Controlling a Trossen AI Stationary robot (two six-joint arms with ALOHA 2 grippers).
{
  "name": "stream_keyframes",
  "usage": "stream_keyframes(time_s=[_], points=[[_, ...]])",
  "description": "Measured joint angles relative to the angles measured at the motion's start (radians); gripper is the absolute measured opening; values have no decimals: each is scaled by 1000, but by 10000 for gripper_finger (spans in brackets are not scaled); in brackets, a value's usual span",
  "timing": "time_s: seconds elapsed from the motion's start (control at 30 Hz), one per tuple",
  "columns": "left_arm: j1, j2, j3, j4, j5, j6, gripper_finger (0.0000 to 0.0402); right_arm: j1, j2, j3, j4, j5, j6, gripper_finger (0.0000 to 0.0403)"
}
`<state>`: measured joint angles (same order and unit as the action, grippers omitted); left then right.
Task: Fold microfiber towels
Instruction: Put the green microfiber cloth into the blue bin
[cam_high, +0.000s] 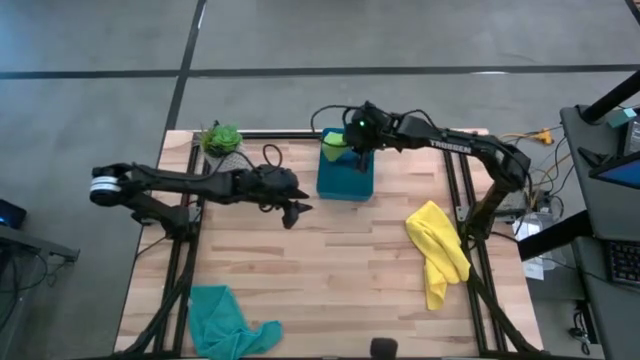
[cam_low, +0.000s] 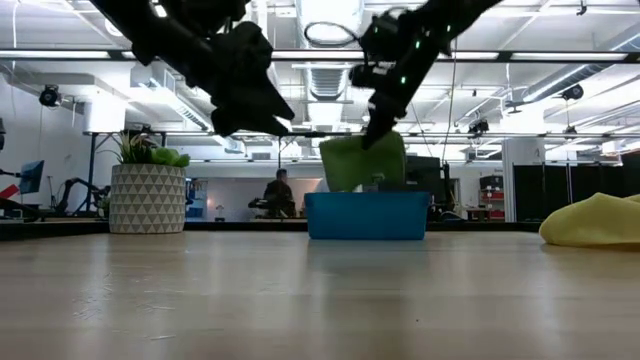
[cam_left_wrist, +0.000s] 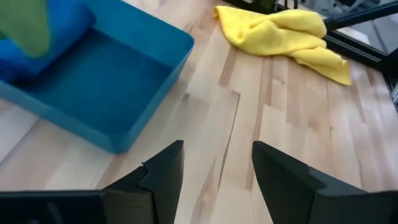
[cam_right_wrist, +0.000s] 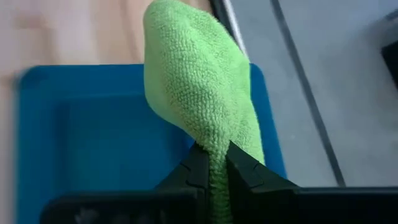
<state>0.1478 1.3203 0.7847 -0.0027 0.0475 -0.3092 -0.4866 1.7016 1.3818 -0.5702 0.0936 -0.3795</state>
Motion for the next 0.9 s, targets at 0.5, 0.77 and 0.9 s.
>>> stream_keyframes(time_s=[0.5,0.77,0.9], points=[[0,27,6,112,0,-3,177,2,161,-109,153,-54,-63,12],[1,28,6,116,0,-26,177,2,161,-159,130,-138,-64,13],[1,28,5,116,0,-26,177,2,161,-173,139,-171,-126,13]])
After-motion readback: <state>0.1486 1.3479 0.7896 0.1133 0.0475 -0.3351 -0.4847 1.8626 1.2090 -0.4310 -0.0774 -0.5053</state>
